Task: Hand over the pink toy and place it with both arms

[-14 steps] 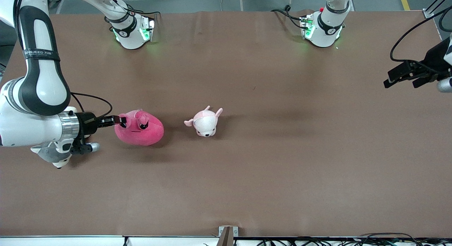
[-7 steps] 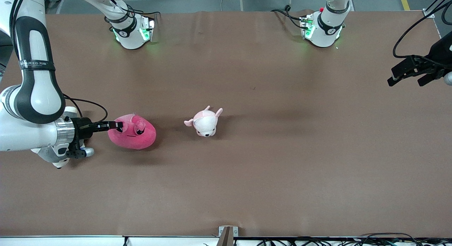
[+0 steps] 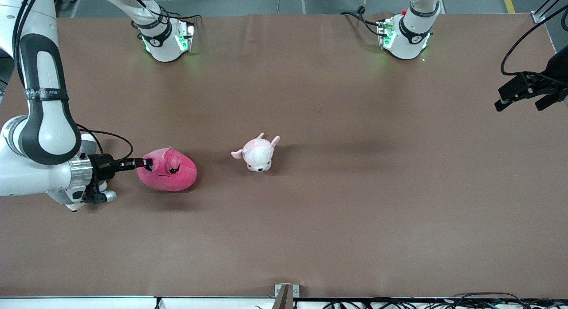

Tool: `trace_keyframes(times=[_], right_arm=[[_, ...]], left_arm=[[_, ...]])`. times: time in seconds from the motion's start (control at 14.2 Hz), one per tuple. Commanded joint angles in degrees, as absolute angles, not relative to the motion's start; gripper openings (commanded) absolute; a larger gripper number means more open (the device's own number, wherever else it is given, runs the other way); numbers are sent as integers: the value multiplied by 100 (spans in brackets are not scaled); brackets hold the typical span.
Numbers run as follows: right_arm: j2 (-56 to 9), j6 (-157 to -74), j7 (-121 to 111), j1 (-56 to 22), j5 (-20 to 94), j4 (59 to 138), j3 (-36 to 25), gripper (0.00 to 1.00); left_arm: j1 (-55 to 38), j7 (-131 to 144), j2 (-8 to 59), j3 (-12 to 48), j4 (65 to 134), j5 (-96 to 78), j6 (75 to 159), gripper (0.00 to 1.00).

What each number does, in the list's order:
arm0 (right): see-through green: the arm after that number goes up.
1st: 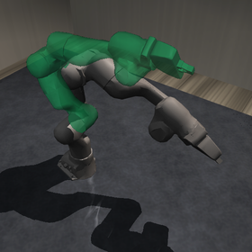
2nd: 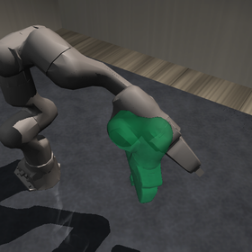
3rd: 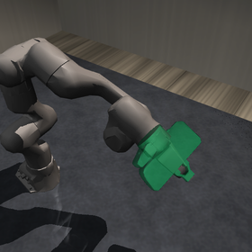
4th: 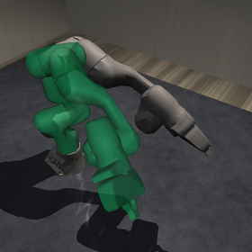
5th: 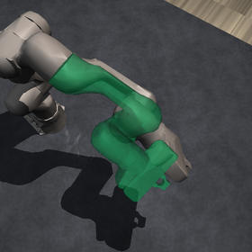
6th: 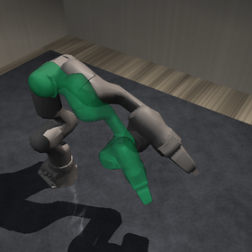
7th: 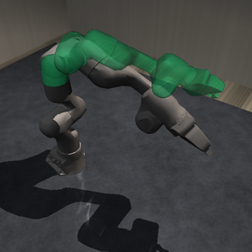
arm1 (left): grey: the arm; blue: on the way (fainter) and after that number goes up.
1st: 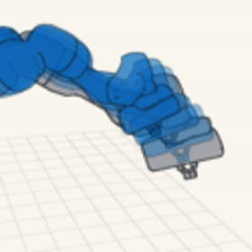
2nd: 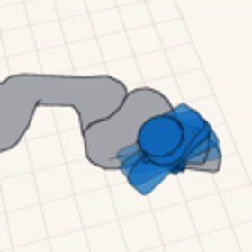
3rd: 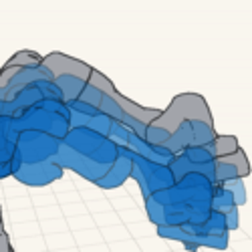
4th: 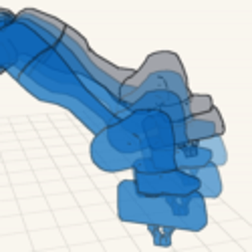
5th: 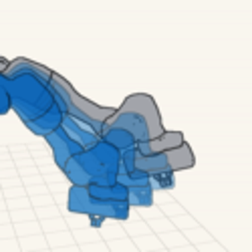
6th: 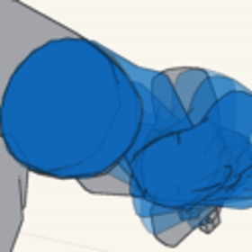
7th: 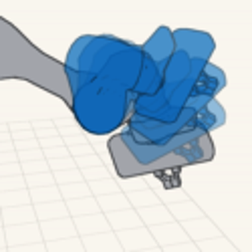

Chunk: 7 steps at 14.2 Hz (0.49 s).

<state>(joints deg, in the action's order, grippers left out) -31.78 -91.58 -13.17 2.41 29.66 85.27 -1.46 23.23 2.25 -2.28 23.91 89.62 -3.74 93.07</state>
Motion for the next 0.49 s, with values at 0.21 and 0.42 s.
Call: trace_keyframes(times=[0.21,0.42], right_arm=[[-3428,-9105,-1406,396,3006,8314,-62,8],[-3402,-9246,-1310,387,2927,8262,-88,100]], left_arm=[[2311,185,-132,2417,8816,-237,9299,100],[2294,176,-62,2373,8815,-255,9299,100]])
